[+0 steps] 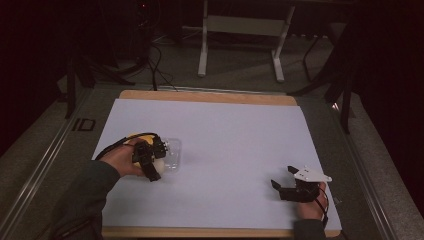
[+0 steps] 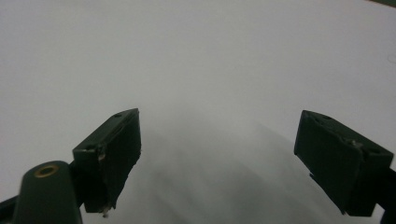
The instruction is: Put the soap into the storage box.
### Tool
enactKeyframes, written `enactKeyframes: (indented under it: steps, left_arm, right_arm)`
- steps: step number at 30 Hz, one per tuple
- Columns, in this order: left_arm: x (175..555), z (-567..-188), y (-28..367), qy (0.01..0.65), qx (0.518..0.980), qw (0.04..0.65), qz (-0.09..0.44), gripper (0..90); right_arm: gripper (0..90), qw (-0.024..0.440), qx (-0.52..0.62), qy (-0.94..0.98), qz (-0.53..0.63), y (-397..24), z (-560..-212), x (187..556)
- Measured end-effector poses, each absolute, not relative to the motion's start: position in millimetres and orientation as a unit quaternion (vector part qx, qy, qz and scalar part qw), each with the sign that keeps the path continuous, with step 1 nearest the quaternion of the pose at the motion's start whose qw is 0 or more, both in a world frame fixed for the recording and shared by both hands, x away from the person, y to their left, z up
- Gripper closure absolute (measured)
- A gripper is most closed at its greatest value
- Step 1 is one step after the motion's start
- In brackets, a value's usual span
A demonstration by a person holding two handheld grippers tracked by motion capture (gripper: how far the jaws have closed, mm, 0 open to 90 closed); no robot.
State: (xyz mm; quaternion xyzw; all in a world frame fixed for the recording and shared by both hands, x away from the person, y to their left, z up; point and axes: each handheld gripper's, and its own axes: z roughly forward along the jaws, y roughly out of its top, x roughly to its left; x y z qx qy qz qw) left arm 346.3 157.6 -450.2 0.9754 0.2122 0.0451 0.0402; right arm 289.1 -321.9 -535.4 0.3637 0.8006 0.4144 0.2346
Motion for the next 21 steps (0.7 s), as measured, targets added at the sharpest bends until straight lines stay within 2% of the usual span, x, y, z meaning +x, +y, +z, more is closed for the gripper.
enactKeyframes:
  steps: [21]
  left_arm:
    - [355.2,-432.8,175.3,0.239,0.968,0.051,0.062,24.9]
  right_arm:
    - [14.7,0.235,0.364,0.800,0.415,-321.6,-535.5,288.9]
